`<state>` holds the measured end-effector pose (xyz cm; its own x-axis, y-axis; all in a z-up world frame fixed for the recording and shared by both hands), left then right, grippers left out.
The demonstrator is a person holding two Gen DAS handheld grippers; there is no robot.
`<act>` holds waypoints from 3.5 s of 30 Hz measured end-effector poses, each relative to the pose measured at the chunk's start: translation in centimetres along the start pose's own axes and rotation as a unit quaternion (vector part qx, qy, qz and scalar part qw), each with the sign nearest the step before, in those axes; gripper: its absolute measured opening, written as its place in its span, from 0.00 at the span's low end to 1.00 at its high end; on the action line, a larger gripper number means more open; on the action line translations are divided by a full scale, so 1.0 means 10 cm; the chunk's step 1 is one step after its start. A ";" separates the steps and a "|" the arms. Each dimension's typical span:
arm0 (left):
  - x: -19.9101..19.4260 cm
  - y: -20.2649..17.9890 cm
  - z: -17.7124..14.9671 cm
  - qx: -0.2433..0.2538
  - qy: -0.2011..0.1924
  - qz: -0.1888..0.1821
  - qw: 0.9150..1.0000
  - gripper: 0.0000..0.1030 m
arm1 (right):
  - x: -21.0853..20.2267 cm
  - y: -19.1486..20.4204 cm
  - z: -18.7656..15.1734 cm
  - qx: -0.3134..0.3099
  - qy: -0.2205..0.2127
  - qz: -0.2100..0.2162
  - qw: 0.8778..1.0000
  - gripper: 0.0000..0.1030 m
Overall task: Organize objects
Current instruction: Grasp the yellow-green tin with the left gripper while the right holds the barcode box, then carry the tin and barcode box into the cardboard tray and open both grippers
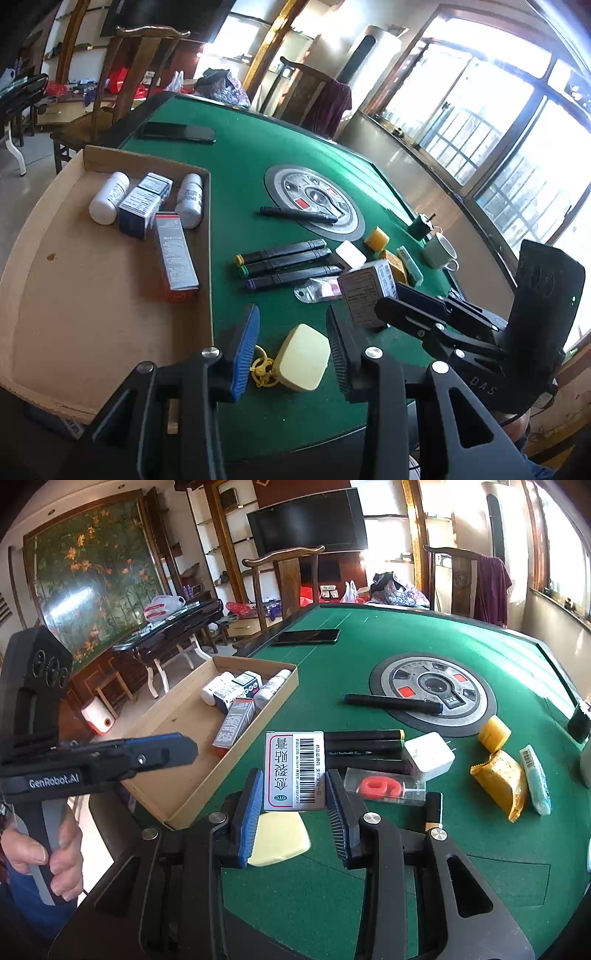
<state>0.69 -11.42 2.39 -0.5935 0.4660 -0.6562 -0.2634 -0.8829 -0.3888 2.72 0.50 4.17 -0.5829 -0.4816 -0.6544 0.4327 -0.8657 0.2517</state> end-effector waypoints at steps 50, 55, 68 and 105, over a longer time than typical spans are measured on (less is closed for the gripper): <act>-0.22 -0.10 0.13 0.019 -0.043 -0.027 0.999 0.45 | -0.10 -0.07 0.08 0.014 -0.010 0.025 1.000 0.32; -0.48 0.18 0.25 0.010 -0.065 -0.002 0.998 0.45 | -0.02 0.22 0.18 -0.008 -0.007 0.040 0.999 0.33; -0.55 1.27 0.29 -0.045 -0.050 0.076 0.995 0.45 | 0.69 1.03 0.20 -0.041 0.050 0.081 0.995 0.33; 0.34 1.94 0.32 -0.090 0.052 0.105 0.989 0.47 | 1.70 1.38 0.16 -0.183 0.047 -0.053 0.981 0.33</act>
<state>-8.89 -27.15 -5.35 -0.5371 0.2842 -0.7942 0.0028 -0.9409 -0.3385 -2.35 -19.86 -2.38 -0.5789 -0.3626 -0.7303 0.6012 -0.7949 -0.0819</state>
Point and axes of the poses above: each gripper's, at about its wrist camera, not at the fingertips, and x roughly the way its jaws point, y to its left, z to its top, the point moved 10 cm from there along x, roughly the way its jaws point, and after that the axes turned 5 degrees about x, right-handed, at the moved point
